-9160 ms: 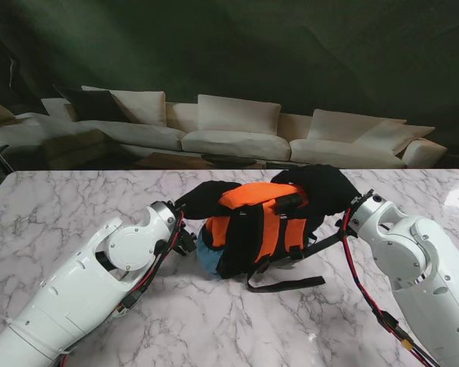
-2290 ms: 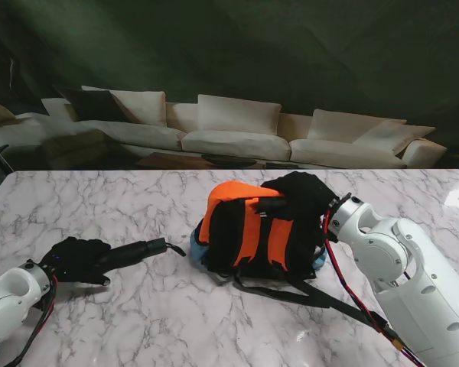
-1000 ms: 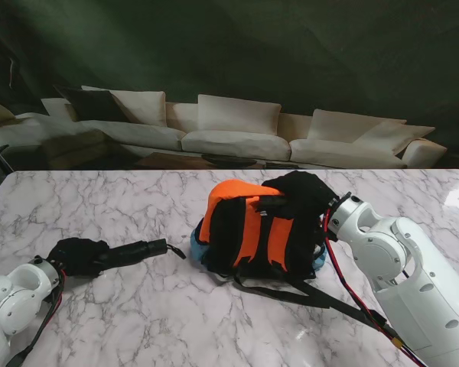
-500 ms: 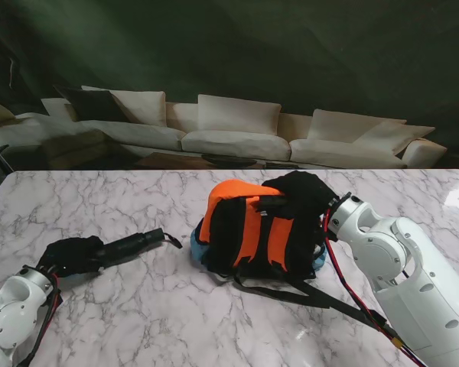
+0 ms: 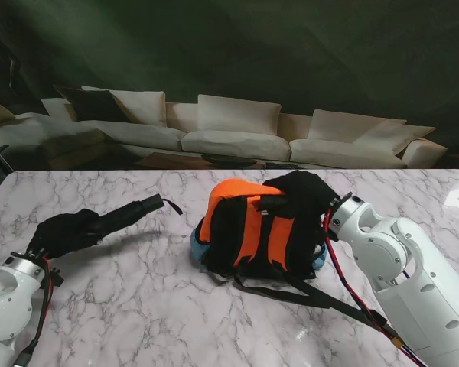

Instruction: Put the umbrella and water cup into the side pockets of the backpack

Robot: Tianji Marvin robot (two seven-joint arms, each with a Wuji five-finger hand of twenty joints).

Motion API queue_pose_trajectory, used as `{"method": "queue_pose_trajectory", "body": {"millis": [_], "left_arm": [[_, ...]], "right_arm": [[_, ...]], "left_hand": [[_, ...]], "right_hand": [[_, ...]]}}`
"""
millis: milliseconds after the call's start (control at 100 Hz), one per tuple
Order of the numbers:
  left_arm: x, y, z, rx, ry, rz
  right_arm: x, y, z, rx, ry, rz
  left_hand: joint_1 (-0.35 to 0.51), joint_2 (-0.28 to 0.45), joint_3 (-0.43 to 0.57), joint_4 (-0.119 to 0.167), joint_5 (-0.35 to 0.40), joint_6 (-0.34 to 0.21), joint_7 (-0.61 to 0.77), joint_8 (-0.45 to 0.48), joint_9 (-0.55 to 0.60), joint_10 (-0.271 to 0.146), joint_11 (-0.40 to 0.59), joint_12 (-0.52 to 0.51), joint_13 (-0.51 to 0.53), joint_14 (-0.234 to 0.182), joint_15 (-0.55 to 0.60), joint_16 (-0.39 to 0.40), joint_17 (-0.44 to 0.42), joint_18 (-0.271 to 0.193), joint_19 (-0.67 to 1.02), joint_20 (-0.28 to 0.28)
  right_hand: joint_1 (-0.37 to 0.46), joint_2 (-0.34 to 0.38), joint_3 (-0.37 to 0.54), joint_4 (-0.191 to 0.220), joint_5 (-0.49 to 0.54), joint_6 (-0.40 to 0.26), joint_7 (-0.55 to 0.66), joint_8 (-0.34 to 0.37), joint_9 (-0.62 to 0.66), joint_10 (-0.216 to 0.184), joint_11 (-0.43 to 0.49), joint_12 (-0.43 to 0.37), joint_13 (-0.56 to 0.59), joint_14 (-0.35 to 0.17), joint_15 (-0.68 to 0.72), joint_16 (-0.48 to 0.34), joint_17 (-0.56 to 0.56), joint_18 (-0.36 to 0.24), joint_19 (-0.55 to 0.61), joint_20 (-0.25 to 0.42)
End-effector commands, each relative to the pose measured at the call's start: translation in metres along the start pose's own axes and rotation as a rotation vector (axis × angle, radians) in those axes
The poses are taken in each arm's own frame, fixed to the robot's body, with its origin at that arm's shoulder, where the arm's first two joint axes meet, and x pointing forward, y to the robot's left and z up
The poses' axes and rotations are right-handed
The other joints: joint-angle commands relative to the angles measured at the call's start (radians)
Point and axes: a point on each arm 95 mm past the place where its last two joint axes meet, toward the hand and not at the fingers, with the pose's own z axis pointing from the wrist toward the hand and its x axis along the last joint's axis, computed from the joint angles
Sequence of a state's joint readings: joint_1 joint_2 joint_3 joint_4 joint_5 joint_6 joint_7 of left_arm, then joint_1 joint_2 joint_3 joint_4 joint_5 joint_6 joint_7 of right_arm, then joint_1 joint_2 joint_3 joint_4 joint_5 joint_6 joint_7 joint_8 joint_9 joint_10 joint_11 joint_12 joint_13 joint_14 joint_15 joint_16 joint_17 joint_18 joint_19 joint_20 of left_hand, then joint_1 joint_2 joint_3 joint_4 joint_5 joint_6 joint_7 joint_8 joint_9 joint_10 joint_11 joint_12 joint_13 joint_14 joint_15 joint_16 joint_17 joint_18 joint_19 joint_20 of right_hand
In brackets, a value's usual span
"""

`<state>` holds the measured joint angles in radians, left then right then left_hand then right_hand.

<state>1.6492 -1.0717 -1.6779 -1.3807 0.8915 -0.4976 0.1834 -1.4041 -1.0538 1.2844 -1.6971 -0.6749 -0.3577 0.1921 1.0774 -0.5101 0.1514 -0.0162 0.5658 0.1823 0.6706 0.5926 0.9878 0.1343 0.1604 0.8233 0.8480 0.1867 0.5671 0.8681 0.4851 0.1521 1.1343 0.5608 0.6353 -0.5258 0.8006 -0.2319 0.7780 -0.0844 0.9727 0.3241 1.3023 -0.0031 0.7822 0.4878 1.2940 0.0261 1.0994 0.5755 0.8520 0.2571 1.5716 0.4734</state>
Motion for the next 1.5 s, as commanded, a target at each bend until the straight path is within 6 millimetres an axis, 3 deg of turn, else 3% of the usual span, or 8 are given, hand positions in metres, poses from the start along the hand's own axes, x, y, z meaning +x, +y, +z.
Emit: {"method": "queue_pose_trajectory", "body": {"millis": [0, 230, 400, 730, 820, 1120, 1490], "left_arm": [[0.011, -0.022, 0.011, 0.080, 0.040, -0.003], [0.033, -0.052, 0.020, 0.304, 0.125, -0.114], [0.062, -0.059, 0.029, 0.351, 0.212, -0.281], [0.113, -0.033, 0.045, 0.223, 0.327, -0.492], [0.123, -0.022, 0.049, 0.166, 0.344, -0.523], [0.145, -0.002, 0.067, 0.041, 0.364, -0.553], [0.156, 0.020, 0.079, -0.116, 0.379, -0.569]], "right_arm": [[-0.004, -0.007, -0.002, 0.016, -0.020, 0.008], [-0.004, -0.007, -0.001, 0.013, -0.024, 0.012], [-0.004, -0.007, 0.001, 0.013, -0.024, 0.015], [-0.004, -0.006, 0.002, 0.013, -0.029, 0.015], [-0.003, -0.005, 0.002, 0.015, -0.027, 0.011], [-0.002, -0.005, 0.003, 0.003, -0.021, 0.026], [0.003, -0.003, 0.011, 0.003, 0.001, 0.030]], "left_hand": [[0.179, 0.102, 0.112, 0.044, 0.067, -0.185, 0.186, 0.036, 0.067, -0.077, 0.052, -0.005, 0.025, 0.015, 0.043, -0.004, 0.018, -0.045, 0.039, 0.014], [0.186, 0.113, 0.103, 0.045, 0.056, -0.183, 0.189, 0.037, 0.056, -0.078, 0.052, -0.001, 0.017, 0.013, 0.040, -0.004, 0.010, -0.050, 0.033, 0.013], [0.191, 0.120, 0.094, 0.046, 0.049, -0.182, 0.188, 0.036, 0.049, -0.078, 0.052, 0.000, 0.010, 0.011, 0.037, -0.004, 0.004, -0.052, 0.029, 0.013], [0.200, 0.131, 0.072, 0.045, 0.048, -0.189, 0.192, 0.032, 0.044, -0.077, 0.050, -0.002, 0.006, 0.006, 0.032, -0.005, 0.002, -0.060, 0.026, 0.014], [0.205, 0.133, 0.065, 0.046, 0.048, -0.191, 0.191, 0.030, 0.044, -0.093, 0.052, -0.002, 0.004, 0.005, 0.030, -0.007, 0.000, -0.060, 0.023, 0.014], [0.210, 0.137, 0.056, 0.049, 0.046, -0.193, 0.192, 0.028, 0.042, -0.099, 0.053, 0.000, 0.001, 0.006, 0.029, -0.004, -0.005, -0.061, 0.021, 0.017], [0.211, 0.136, 0.036, 0.046, 0.061, -0.198, 0.178, 0.012, 0.053, -0.099, 0.044, -0.016, 0.005, 0.004, 0.021, -0.013, -0.001, -0.069, 0.019, 0.020]], "right_hand": [[0.100, 0.064, 0.058, 0.011, 0.007, -0.084, 0.021, 0.003, 0.000, -0.009, 0.004, -0.002, 0.026, -0.032, 0.011, 0.003, 0.001, -0.012, 0.009, -0.005], [0.101, 0.063, 0.059, 0.011, 0.010, -0.086, 0.023, 0.003, 0.001, -0.010, 0.004, -0.002, 0.026, -0.032, 0.013, 0.004, 0.001, -0.012, 0.009, -0.005], [0.101, 0.063, 0.058, 0.011, 0.010, -0.088, 0.023, 0.004, 0.000, -0.010, 0.004, -0.002, 0.026, -0.031, 0.013, 0.004, 0.001, -0.012, 0.009, -0.005], [0.101, 0.063, 0.059, 0.011, 0.010, -0.089, 0.024, 0.005, 0.001, -0.009, 0.004, -0.002, 0.026, -0.032, 0.013, 0.005, 0.001, -0.012, 0.009, -0.005], [0.101, 0.064, 0.058, 0.010, 0.011, -0.093, 0.024, 0.006, 0.001, -0.009, 0.004, -0.002, 0.026, -0.032, 0.014, 0.006, 0.001, -0.012, 0.009, -0.005], [0.102, 0.064, 0.058, 0.010, 0.010, -0.091, 0.024, 0.006, 0.000, -0.010, 0.003, -0.002, 0.026, -0.032, 0.013, 0.006, 0.001, -0.012, 0.009, -0.005], [0.103, 0.064, 0.057, 0.010, 0.010, -0.095, 0.024, 0.006, 0.001, -0.011, 0.004, -0.001, 0.026, -0.032, 0.012, 0.005, 0.001, -0.013, 0.008, -0.005]]}}
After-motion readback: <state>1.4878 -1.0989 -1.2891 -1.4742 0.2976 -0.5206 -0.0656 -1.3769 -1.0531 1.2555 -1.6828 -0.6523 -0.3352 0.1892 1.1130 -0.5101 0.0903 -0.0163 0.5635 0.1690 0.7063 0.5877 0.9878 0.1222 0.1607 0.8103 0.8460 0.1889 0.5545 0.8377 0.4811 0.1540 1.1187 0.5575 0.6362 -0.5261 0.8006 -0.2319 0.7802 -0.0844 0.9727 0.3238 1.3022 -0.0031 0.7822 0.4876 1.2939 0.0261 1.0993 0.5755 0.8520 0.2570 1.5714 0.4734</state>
